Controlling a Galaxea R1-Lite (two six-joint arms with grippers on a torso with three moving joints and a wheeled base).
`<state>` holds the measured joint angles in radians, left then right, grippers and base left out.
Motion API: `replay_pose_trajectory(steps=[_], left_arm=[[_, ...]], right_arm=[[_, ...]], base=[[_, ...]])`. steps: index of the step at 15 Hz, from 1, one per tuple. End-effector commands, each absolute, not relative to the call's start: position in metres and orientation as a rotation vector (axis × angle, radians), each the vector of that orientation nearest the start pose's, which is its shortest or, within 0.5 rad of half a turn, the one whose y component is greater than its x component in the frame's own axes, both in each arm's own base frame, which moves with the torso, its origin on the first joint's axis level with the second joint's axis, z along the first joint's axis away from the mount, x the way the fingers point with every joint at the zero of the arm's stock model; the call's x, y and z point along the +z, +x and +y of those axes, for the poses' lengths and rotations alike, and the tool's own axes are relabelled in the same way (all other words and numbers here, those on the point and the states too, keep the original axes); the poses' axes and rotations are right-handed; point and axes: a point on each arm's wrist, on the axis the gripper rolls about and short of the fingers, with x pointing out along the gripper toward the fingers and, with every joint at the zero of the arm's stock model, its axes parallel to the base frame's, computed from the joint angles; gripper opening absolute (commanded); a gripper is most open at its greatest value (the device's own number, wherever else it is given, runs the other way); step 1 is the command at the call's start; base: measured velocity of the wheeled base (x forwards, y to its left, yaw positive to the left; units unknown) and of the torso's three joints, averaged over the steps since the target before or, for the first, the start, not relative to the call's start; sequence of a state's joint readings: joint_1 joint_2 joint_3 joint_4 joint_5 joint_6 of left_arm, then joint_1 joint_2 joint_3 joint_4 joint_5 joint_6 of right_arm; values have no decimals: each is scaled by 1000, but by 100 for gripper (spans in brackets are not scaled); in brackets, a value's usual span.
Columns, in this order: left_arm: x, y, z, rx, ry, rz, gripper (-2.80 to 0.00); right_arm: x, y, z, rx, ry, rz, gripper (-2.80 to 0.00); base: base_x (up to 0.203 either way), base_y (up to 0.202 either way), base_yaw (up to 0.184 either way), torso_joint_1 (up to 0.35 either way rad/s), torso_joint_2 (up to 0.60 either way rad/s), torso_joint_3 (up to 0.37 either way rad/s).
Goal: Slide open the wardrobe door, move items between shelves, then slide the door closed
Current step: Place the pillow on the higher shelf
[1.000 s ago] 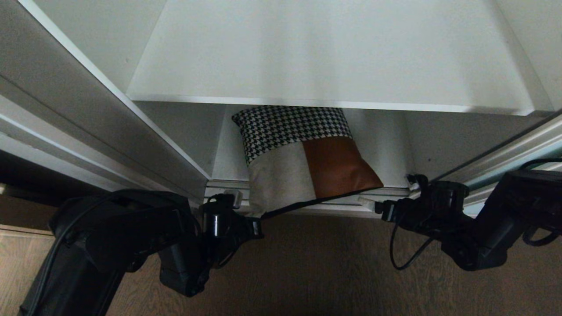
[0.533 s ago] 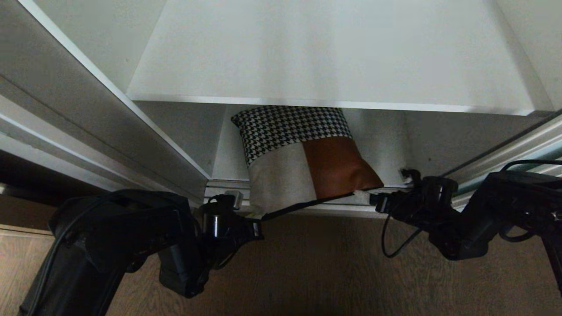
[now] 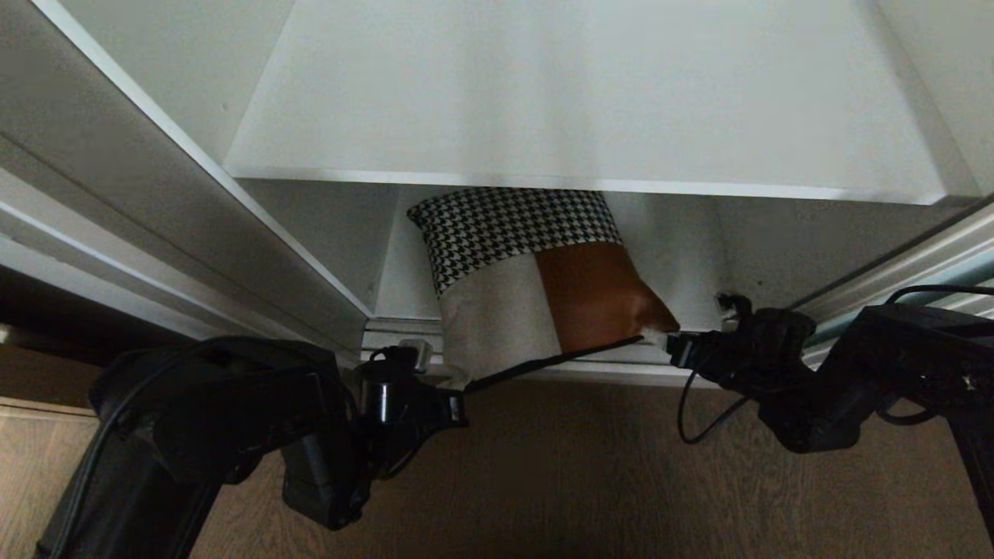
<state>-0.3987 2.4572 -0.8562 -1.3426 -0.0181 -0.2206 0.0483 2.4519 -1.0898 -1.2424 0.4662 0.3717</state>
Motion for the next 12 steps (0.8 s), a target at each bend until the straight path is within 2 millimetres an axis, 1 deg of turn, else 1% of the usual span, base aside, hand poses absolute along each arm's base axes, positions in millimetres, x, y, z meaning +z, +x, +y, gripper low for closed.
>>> replay_pose_trajectory(steps=[1,5,7,10,12], left_arm=[[-14,370,-156,-385,-168,295,-280],[-14,369,-156,-385,-168,294,-280],[-15,368,-156,-385,-168,295,-280],[-14,369,-156,-382,-170,292,-280],[-12,370,-156,-381,-171,286,-280]], right_arm=[[22,445,31,492,388,194,-280],[8,457,32,493,381,159,-280],[7,459,32,477,378,144,-280],[13,452,31,475,378,146,-280],[24,438,31,480,378,156,-280]], base=[[0,0,0,0,0,0],[0,0,0,0,0,0],[0,0,0,0,0,0],[0,0,0,0,0,0],[0,0,0,0,0,0]])
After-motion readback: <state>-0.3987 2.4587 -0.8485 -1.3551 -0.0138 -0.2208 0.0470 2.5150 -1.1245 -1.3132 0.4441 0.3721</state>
